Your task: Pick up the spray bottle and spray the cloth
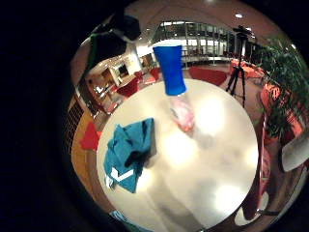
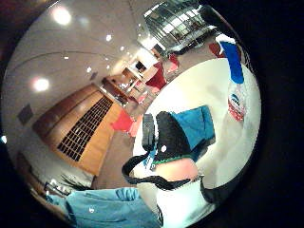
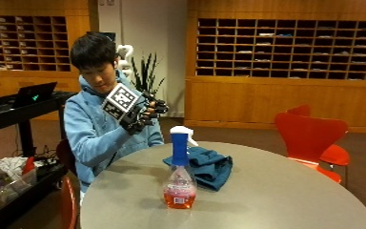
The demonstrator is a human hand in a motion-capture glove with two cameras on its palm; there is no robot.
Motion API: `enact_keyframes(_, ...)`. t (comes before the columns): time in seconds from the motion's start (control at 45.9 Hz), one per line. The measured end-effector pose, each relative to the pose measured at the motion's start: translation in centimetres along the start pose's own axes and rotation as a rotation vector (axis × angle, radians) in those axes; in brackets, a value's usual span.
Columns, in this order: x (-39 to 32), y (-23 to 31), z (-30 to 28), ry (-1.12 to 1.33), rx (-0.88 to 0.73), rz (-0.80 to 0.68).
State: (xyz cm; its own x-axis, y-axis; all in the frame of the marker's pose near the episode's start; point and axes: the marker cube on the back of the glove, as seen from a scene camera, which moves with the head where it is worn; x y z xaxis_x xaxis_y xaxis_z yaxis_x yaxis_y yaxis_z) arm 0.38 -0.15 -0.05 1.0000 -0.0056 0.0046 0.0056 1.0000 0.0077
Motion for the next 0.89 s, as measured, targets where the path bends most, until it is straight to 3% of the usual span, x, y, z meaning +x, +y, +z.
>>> enact_keyframes(0.435,6.2,1.2,0.1,-0.12,0.15,0.196)
enact_keyframes(0.631,9.4,0.6,2.0,-0.207,0.127,0.298)
enact_keyframes(0.784,11.3,0.0,3.5,-0.266,0.012,0.33)
enact_keyframes(0.893,13.1,-2.4,5.2,-0.274,0.09,0.369)
